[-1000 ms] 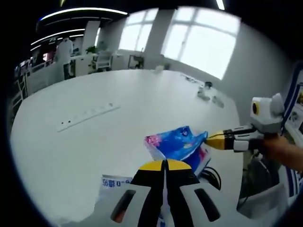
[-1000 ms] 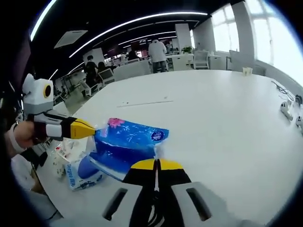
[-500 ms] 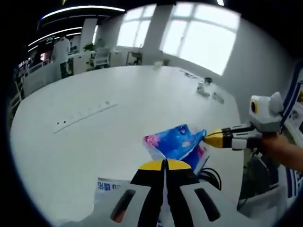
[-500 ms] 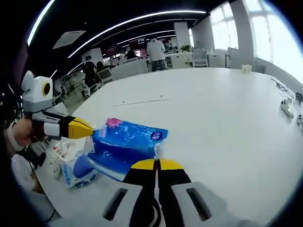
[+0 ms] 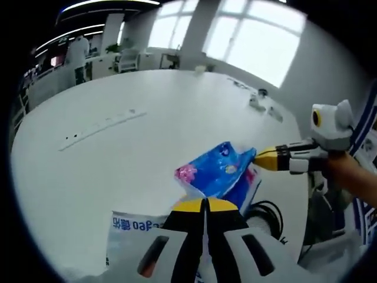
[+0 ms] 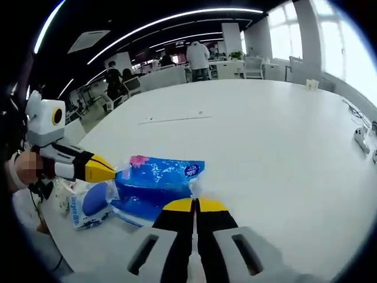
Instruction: Arrange the tabletop items into an orderly group along one side of the table until the central work area is clear of visible clutter.
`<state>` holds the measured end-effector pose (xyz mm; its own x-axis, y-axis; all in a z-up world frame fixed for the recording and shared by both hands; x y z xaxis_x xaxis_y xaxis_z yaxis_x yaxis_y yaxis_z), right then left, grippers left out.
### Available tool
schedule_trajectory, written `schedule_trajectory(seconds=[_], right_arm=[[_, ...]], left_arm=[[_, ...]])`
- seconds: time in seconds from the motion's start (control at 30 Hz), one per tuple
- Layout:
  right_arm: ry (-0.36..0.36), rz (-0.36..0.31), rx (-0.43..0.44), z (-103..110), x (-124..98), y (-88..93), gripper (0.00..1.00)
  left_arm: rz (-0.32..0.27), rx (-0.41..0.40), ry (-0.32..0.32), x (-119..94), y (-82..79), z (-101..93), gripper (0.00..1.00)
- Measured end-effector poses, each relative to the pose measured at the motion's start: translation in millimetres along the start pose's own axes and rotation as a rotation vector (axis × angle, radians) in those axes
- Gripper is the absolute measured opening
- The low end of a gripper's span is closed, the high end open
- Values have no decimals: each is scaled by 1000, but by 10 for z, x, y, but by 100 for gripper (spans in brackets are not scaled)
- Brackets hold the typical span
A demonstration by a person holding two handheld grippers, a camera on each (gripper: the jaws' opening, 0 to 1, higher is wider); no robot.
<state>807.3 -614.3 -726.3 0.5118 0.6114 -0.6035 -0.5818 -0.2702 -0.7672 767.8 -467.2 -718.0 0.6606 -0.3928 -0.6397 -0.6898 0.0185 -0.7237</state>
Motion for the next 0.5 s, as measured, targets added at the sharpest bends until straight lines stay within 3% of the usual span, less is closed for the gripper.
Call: schedule_trajectory(seconds=[0.5], right_arm=[[0,17,37,-114,102,104,0]], left_arm=[[1,-38,-4,172,99,31,0]])
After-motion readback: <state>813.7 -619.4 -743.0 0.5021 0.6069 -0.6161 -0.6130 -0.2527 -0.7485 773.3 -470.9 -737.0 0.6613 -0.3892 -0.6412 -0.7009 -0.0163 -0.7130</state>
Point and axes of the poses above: the point that each gripper's makers call its tool centre point, and the gripper's own axes: x roughly forward along the fingers, z roughly to its left, y roughly out of its underside, the point moved 3 cm from there along -x, roughly backward along the fingers, and after that the axes turned 4 degrees about -y, right-handed, at the moved point
